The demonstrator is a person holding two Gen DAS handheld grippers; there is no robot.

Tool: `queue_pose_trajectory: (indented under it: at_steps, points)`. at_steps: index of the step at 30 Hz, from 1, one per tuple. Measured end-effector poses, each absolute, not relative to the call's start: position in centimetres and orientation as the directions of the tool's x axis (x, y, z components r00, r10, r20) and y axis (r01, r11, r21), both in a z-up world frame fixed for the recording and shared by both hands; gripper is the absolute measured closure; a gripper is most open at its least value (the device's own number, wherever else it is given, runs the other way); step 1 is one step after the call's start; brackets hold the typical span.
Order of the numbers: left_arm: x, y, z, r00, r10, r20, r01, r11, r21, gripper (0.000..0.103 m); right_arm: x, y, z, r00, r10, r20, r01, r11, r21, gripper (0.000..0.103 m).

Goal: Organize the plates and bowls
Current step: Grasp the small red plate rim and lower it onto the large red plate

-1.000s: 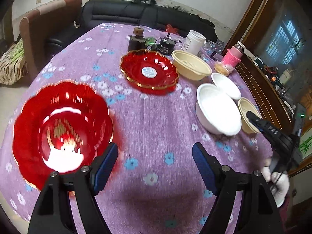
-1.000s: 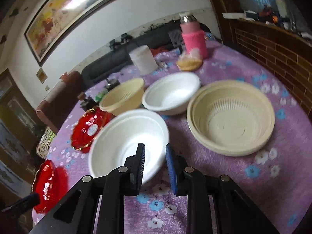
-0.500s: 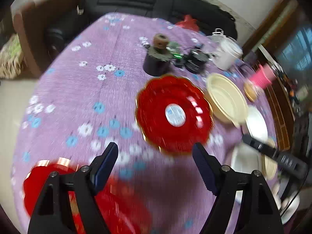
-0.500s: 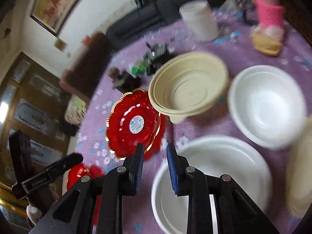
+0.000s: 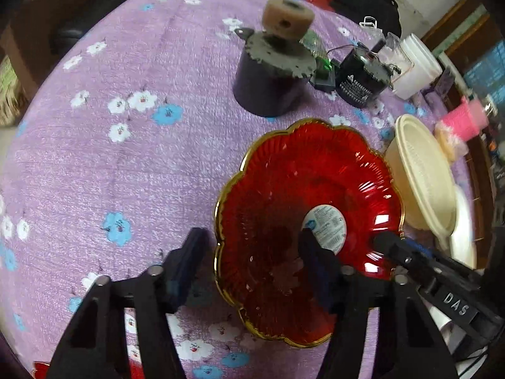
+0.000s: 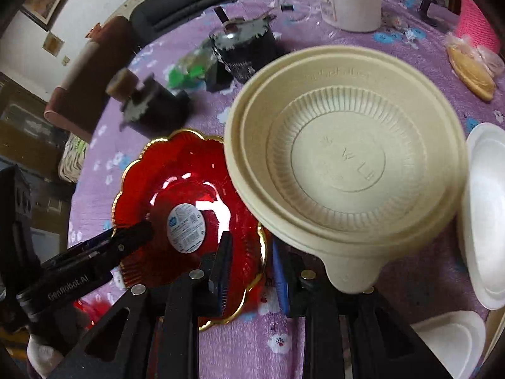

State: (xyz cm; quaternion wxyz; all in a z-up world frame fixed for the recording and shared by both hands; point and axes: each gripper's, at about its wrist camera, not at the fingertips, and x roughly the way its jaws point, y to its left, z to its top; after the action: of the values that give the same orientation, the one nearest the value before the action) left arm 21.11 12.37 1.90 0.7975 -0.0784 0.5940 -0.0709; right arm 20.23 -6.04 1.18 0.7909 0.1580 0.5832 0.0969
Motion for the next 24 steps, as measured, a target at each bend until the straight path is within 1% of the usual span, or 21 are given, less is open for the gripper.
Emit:
queue_pose_trajectory:
  at_steps: [1, 3, 5, 6, 9, 13, 16, 20, 24]
  points:
    - [21.1, 12.1, 1.9, 0.279, -0.213, -0.937, 0.034, 0.977, -0.212, 0.068, 20.3, -6.0, 1.0, 0.301, 0.342, -0.890, 0.034, 0.929, 0.369, 0.077]
    - [20.9, 12.1, 1.9, 0.275, -0.199, -0.941, 0.025, 0.980, -0.200, 0.073, 20.1, -6.0, 1.1, 0.322, 0.332, -0.887, 0.035, 0.932, 0.361, 0.079]
    - [20.6, 12.5, 2.3, 0.292, -0.186, -0.938, 0.014, 0.982, -0.190, 0.073, 19.9, -5.7, 1.6, 0.351, 0.309, -0.884, 0.010, 0.942, 0.334, 0.088]
    - [20.3, 12.7, 2.7, 0.301, -0.193, -0.934, 0.009, 0.980, -0.200, 0.074, 19.7, -5.7, 2.1, 0.366, 0.307, -0.879, -0.002, 0.944, 0.329, 0.089]
    - [18.7, 13.4, 5.0, 0.350, -0.211, -0.913, 0.001, 0.974, -0.225, 0.074, 18.3, -5.7, 4.2, 0.417, 0.324, -0.849, -0.038, 0.940, 0.340, 0.090]
    - [15.4, 14.4, 8.4, 0.426, -0.186, -0.885, 0.009, 0.979, -0.202, 0.074, 15.3, -4.4, 7.4, 0.484, 0.319, -0.815, -0.113, 0.946, 0.303, 0.090]
    - [11.7, 16.3, 10.4, 0.470, -0.175, -0.865, -0.006, 0.980, -0.201, 0.074, 12.9, -3.5, 9.0, 0.497, 0.348, -0.795, -0.151, 0.937, 0.315, 0.090]
    - [6.6, 19.4, 11.5, 0.496, -0.167, -0.852, -0.045, 0.975, -0.217, 0.074, 9.1, -1.3, 10.3, 0.492, 0.404, -0.772, -0.227, 0.915, 0.334, 0.090]
    - [1.5, 22.4, 11.2, 0.517, -0.116, -0.848, -0.110, 0.974, -0.200, 0.074, 5.6, 2.4, 10.3, 0.474, 0.430, -0.768, -0.305, 0.899, 0.315, 0.089]
